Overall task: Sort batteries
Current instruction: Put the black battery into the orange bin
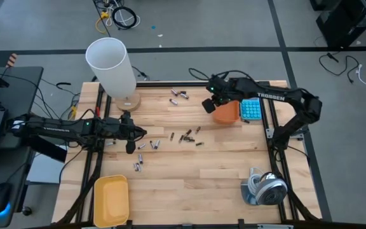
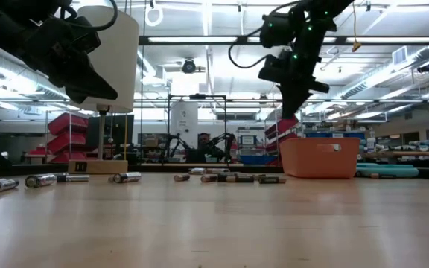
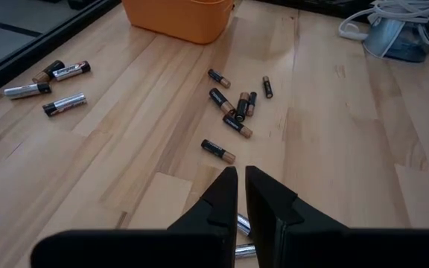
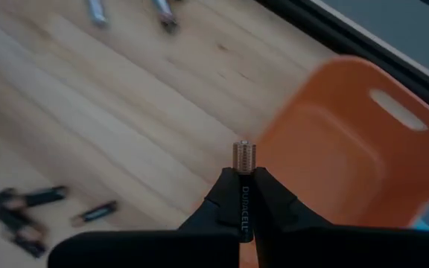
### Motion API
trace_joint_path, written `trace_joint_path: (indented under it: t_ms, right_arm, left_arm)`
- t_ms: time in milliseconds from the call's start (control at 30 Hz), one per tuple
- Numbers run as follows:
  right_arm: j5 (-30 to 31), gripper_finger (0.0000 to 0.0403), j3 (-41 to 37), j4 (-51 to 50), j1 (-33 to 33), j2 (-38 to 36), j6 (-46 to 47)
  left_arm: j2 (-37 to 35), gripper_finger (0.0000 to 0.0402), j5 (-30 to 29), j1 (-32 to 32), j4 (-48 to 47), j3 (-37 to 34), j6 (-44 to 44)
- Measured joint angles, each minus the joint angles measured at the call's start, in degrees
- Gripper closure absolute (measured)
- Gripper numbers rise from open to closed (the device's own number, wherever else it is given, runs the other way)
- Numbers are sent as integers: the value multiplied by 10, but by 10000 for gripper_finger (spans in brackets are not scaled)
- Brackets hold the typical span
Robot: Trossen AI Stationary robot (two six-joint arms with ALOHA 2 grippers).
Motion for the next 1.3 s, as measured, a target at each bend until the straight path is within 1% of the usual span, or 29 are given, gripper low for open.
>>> trace_joint_path:
  t_ms: [200, 400, 467, 933, 1133, 1300]
  right_arm:
    - [12, 397, 0, -35, 20, 3, 22]
    - [73, 397, 0, -101, 43, 6, 72]
    - [83, 397, 0, -110, 50, 10, 84]
    - [104, 397, 0, -101, 65, 82, 190]
    - [104, 394, 0, -88, 65, 98, 193]
    - [104, 381, 0, -80, 65, 100, 191]
  left_arm:
    - [0, 371, 0, 0, 0, 0, 0]
    - [0, 371, 0, 0, 0, 0, 0]
    - [0, 371, 0, 0, 0, 0, 0]
    - [0, 371, 0, 0, 0, 0, 0]
    - [0, 371, 0, 0, 0, 0, 0]
    - [0, 371, 0, 0, 0, 0, 0]
